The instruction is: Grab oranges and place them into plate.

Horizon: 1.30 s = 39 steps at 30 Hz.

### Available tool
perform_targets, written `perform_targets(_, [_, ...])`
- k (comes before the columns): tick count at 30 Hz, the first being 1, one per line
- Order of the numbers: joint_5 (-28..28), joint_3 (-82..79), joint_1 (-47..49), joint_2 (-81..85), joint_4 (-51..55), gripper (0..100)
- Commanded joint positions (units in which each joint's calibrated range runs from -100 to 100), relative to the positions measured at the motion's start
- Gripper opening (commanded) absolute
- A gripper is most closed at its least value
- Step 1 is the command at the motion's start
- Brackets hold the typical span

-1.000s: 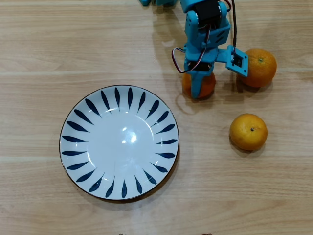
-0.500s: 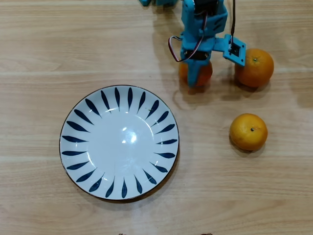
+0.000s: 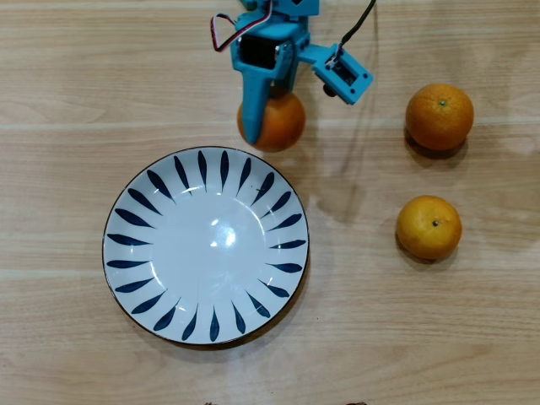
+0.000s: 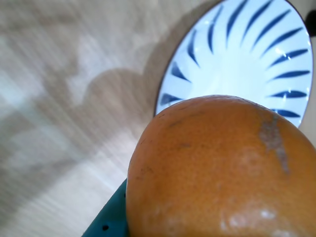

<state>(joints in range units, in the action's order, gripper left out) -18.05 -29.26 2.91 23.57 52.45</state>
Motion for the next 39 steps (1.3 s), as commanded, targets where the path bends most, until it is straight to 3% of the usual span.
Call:
perform_targets(1, [-0.3,-0.21,-6.14,3.06,-7.29,21])
perform_targets(6, [-0.87,-1.3,-14.04,-2.78,-19.49,21])
perform_targets(12, [-8.3,-1.66,-17.91,-17.4,-30.32,21])
perform_targets(25, [-9.71,-1.39,-17.35,-21.71,-35.22,22])
perform_targets(31, [-11.49,-2.2,-15.82,-21.71,-34.62,40])
perform_targets(39, [-11.85,-4.37,-11.38,-20.78,-34.62,49])
